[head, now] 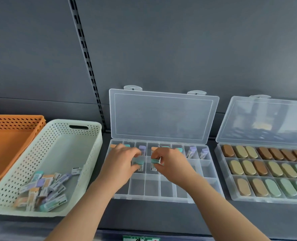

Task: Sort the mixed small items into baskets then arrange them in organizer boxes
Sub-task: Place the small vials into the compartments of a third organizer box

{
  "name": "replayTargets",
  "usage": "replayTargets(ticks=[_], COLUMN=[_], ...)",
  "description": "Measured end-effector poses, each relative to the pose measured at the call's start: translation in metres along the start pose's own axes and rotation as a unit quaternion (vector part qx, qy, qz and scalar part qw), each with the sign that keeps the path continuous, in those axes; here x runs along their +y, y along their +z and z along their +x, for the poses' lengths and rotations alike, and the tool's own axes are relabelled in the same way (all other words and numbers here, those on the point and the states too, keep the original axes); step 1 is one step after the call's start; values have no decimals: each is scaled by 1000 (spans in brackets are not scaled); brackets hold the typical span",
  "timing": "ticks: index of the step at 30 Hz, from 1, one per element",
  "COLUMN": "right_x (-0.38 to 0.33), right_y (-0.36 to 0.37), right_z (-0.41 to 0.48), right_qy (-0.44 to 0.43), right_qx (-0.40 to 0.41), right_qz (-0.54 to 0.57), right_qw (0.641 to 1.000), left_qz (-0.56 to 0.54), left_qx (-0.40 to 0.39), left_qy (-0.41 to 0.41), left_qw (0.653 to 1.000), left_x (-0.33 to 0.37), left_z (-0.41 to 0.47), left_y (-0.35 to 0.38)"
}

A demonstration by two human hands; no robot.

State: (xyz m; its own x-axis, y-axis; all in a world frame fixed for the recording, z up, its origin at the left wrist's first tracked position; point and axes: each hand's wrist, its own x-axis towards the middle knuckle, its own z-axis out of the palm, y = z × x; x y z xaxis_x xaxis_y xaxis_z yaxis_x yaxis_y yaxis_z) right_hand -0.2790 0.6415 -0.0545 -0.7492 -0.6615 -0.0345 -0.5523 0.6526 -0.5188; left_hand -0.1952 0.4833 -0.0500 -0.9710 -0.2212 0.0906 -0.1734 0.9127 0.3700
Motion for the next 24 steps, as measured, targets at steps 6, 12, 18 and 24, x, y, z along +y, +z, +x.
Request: replayTargets(ticks=[6, 12, 18, 24], right_x=[-1, -13, -66, -118], right_y=[3, -11, 2, 29], right_z=[4, 0, 17, 43], right_qy=[0, -23, -74, -79], right_qx=[-28, 6, 20, -10], right_qz=[-43, -42, 26, 79], right_qw=[999, 999, 997, 994], left_qz=[-54, -88, -92, -49], left_qx=[14, 47, 84, -44], left_qy=[-38, -41, -78, -146], left_qw=[998, 994, 989, 987], left_x=[-12, -34, -84, -157], left_z=[-12, -24, -44, -47], left_y=[-6, -20, -60, -66])
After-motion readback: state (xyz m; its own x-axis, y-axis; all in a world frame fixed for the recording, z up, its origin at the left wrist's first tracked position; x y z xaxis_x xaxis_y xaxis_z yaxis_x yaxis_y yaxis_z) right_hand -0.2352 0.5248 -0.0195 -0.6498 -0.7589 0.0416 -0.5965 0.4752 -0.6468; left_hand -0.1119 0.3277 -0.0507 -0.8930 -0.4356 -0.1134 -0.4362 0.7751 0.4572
